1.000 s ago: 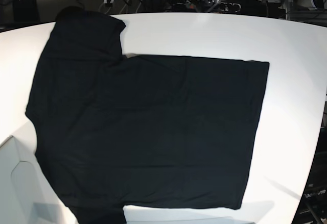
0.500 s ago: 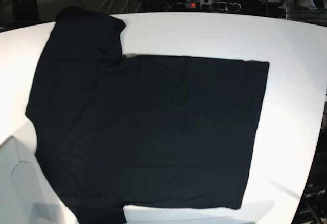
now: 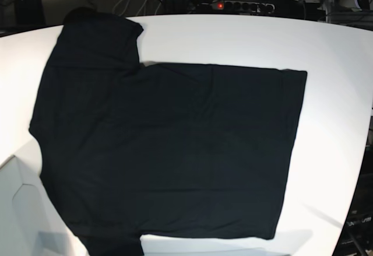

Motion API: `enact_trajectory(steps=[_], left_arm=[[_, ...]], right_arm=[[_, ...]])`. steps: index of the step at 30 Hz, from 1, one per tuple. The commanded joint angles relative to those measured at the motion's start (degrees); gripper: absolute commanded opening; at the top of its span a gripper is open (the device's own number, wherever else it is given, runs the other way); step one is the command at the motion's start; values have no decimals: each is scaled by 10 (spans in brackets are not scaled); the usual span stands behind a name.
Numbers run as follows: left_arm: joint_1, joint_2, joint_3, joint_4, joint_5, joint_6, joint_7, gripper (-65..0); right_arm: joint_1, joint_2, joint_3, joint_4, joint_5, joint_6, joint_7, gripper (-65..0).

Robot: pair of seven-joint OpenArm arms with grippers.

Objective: Fold the T-shirt properly
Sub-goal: 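Lower both grippers onto the shirt's shoulder corners and grasp them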

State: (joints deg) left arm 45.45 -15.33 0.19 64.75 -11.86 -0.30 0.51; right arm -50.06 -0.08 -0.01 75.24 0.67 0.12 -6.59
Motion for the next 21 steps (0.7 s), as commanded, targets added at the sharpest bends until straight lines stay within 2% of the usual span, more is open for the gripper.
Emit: enact_trajectory(steps=[1,5,9,13,17,19,21], left_arm=[[35,-21,-1,50,-27,1,-4,-650],[103,-68,-1,183,-88,2,-6,-650],[154,-101,-14,291,-110,5,-9,-650],[182,-78,-95,375,-110,3,-6,-650],[176,-41,-180,423,-110,1,-5,-649],[156,-34,-216,440,-110,1,-5,-635],[137,-29,-239,447,-111,1,-5,-572]], right_arm=[[-33,4,1,51,1,2,1,-650],[-96,22,1,190,1,2,-18,-650],[-138,39,15,311,1,2,-37,-650],[-144,42,15,404,1,2,-66,-650],[-115,39,21,415,1,2,-68,-650],[-95,38,23,415,1,2,-78,-612],[-81,38,24,415,1,2,-77,-539]])
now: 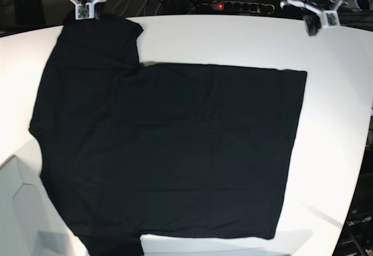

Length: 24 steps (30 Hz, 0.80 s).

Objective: Fold the T-shirt properly
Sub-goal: 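Lower both grippers onto the shirt's shoulder corners and grasp them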

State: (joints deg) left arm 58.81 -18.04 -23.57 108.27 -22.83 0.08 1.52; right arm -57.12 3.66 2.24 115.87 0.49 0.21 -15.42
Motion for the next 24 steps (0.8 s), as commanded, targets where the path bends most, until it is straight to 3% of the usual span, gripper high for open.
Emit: enact_trajectory(steps=[1,4,7,12,17,24], left_arm=[[-7,2,-10,12,-2,-3,-15,-527],[-47,2,-26,11,-2,-3,-14,-353],[-88,1,-28,5,-2,-3,-14,-245],[-167,1,-24,-64,-2,-4,-12,-239],[-251,2,-5,-155,-2,-4,33,-236],[-306,2,46,-212,-2,-4,37,-235]], right_arm=[[-4,1,2,9,3,1,13,-501],[14,1,0,9,3,1,14,-379],[32,1,5,9,3,1,11,-315],[48,3,5,9,3,1,10,-302],[58,3,13,8,3,1,10,-302],[59,4,13,8,1,1,10,-302]])
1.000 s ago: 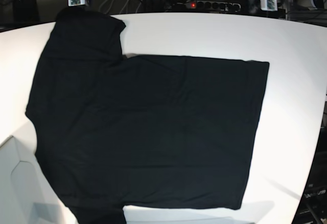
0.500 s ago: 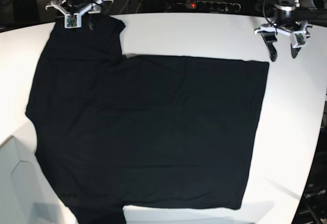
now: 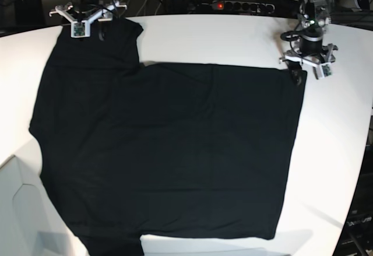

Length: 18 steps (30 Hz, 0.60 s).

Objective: Fold the T-shirt properly
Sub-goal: 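Lower both grippers onto the shirt's shoulder corners and grasp them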

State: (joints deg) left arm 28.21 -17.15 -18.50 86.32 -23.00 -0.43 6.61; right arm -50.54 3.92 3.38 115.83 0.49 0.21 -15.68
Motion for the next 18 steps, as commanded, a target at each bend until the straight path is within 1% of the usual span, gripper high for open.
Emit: enact_trajectory(steps=[1,4,8,9,15,18], left_arm=[[-4,-7,0,0,0,1,-14,-235],[-11,-7,17,-18,0,1,-14,-237],[-11,-7,18,-36,0,1,-14,-240],[-11,-7,18,-40,0,1,-14,-253],[-6,-7,18,-39,0,0,-14,-436],[-6,0,18,-41,0,0,-14,-531]], right_arm=[[-7,2,2,9,1,1,12,-302],[-7,2,2,9,1,1,12,-302],[-6,0,17,9,1,1,12,-299],[-6,0,20,9,1,1,12,-299],[9,-2,62,9,2,1,12,-300],[19,-2,80,6,3,1,6,-299]])
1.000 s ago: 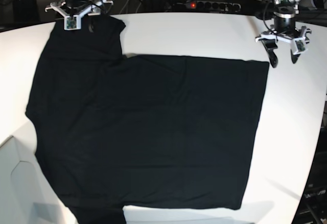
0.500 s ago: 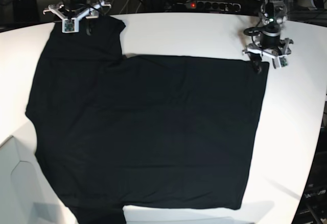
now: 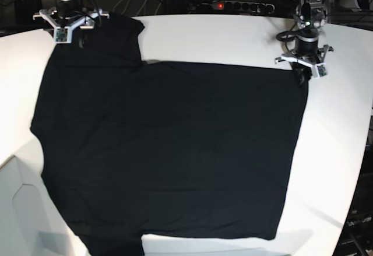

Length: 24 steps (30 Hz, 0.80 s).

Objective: Fold the T-shirt properly
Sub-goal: 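Lower both grippers onto the shirt's shoulder corners and grasp them, then lift the grasped shoulder corners up with both grippers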

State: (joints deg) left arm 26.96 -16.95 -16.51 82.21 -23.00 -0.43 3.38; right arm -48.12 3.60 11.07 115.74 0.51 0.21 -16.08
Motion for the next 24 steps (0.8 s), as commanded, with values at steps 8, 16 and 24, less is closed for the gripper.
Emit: enact_trajectory(steps=[8,16,24], left_arm=[[17,3,-2,6,0,0,19,-647],[26,3,-4,7,0,0,17,-647],[31,3,-5,7,1,0,17,-647]], right_arm=[[56,5,29,4,2,2,-99,-299],[88,13,29,-58,2,2,-123,-300],[88,14,30,-84,2,2,-120,-302]])
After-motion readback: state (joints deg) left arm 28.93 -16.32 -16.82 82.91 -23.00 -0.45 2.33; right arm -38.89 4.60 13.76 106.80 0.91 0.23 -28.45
